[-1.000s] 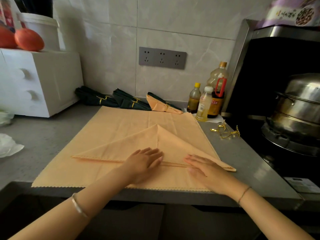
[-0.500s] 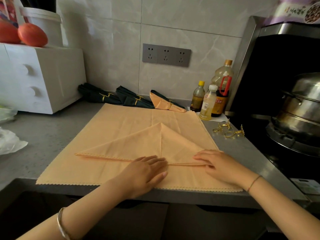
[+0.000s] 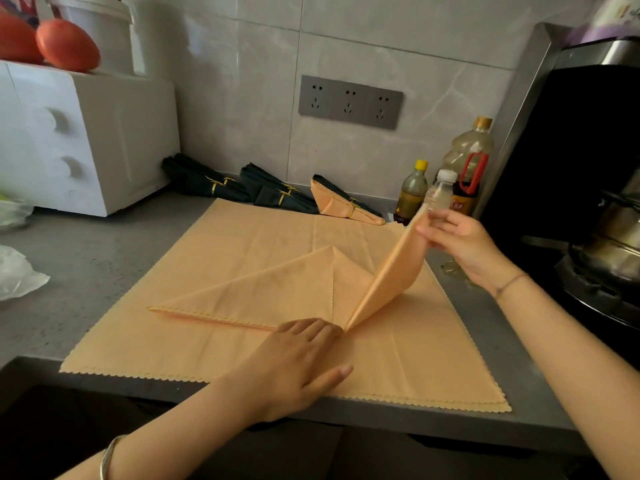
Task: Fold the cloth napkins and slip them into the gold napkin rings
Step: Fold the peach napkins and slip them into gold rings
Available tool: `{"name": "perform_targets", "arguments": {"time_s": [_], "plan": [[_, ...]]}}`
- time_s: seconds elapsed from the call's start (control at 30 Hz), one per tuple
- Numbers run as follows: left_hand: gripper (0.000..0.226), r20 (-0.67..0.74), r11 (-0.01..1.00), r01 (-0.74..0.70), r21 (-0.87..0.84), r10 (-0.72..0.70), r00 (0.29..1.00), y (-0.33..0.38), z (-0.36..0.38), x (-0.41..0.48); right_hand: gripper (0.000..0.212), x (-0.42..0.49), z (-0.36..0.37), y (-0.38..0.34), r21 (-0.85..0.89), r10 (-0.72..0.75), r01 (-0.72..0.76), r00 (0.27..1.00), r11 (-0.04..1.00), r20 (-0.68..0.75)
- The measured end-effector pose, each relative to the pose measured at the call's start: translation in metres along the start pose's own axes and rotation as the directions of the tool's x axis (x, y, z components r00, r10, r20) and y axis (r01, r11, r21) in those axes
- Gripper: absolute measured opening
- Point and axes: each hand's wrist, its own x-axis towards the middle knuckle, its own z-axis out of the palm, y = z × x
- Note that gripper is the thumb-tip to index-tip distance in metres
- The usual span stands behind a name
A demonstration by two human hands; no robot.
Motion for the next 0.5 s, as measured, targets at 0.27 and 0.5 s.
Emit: {"name": "perform_targets", "arguments": {"time_s": [0.27, 0.5], "plan": [[0.069, 0.037, 0.995, 0.052, -0.080, -0.049, 0.998, -0.004, -0.002, 0.003, 0.024, 0.054, 0.089, 0.031, -0.041, 0.081, -0.080, 0.996, 0.996, 0.036], [0.066, -0.023, 0.999, 0.032, -0.012, -0.032, 0.999, -0.007, 0.006, 0.003, 0.015, 0.066, 0.112, 0.070, -0.104, 0.119, -0.111, 0.990, 0.988, 0.076]]}}
